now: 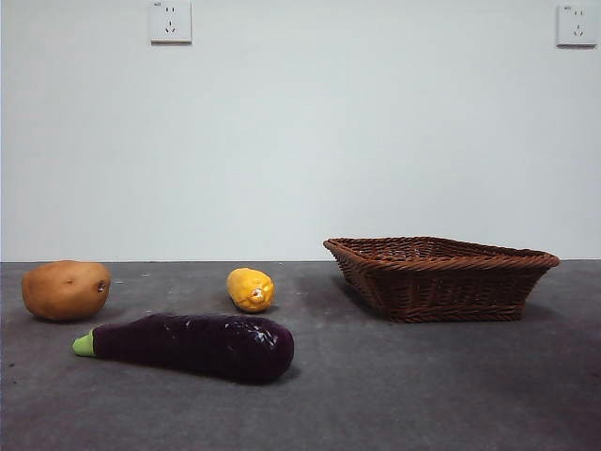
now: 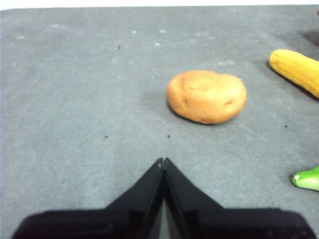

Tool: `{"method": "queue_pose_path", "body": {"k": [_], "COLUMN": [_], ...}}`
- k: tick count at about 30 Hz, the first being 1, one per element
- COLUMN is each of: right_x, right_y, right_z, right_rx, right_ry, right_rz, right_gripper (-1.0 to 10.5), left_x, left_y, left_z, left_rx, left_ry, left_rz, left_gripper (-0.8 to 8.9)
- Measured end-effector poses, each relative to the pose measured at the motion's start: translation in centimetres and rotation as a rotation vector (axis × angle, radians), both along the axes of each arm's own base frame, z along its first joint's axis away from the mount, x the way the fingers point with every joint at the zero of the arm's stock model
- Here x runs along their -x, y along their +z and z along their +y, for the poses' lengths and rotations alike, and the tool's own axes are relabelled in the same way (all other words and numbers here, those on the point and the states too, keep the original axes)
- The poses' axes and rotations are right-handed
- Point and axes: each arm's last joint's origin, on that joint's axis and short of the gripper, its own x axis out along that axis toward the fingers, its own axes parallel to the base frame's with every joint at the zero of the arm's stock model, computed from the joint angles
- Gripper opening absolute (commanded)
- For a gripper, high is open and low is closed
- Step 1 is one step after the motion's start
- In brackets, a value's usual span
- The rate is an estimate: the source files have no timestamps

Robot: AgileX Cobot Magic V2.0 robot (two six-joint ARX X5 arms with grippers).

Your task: Help me put the vegetables on the table into the basket

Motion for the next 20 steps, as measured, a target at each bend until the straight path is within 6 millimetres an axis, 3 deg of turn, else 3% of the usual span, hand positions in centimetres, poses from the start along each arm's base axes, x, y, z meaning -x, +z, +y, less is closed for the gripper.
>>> {"method": "queue_pose_path", "body": {"k": [15,20], "right_x": [0.0,0.2], "right_y": [-0.1,1.0], "right_z": [0.4,0.4], "right_rx": [-0.262,-0.336], "right_ry": [0.086,0.092], "right_rz": [-0.014,-0.038], "right_gripper": [-0.1,-0.1], "left_x": [-0.1,-0.2], "left_y": [0.3,2.2], "left_z": [0.0,0.0], "left_rx": [0.036,0.078], "left_ry": [0.012,0.022], "left_rz": [-0.022,-0.054], "left_gripper": [-0.04,-0.04]}}
